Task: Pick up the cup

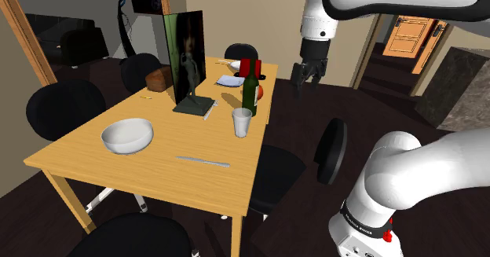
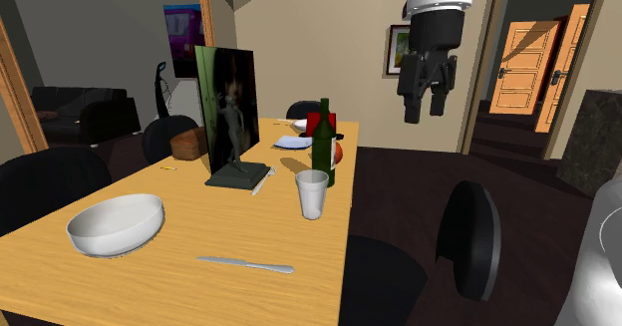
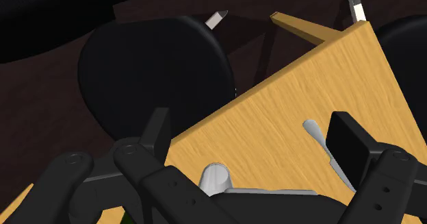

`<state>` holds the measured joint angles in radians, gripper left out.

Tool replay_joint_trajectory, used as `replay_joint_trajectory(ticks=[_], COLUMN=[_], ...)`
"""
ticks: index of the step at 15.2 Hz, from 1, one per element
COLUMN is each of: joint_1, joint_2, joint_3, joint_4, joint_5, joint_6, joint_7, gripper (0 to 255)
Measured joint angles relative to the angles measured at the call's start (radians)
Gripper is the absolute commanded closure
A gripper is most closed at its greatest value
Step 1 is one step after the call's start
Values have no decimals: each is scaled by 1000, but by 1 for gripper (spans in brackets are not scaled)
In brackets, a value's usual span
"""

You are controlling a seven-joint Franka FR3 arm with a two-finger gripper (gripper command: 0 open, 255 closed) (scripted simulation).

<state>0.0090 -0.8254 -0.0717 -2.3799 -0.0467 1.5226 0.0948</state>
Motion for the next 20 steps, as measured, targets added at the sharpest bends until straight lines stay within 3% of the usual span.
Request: replay_joint_trajectory(ticks=[2, 7, 12, 20], joint_1=[0, -6, 0, 12], joint_2=[14, 147, 334, 638], joint_3=[-4, -52, -94, -149], joint_4=[1, 1, 40, 181], joint_5=[0, -8, 8, 76], joint_6=[13, 144, 289, 443], joint_7=[-2, -36, -69, -135], gripper=[0, 0, 0, 0])
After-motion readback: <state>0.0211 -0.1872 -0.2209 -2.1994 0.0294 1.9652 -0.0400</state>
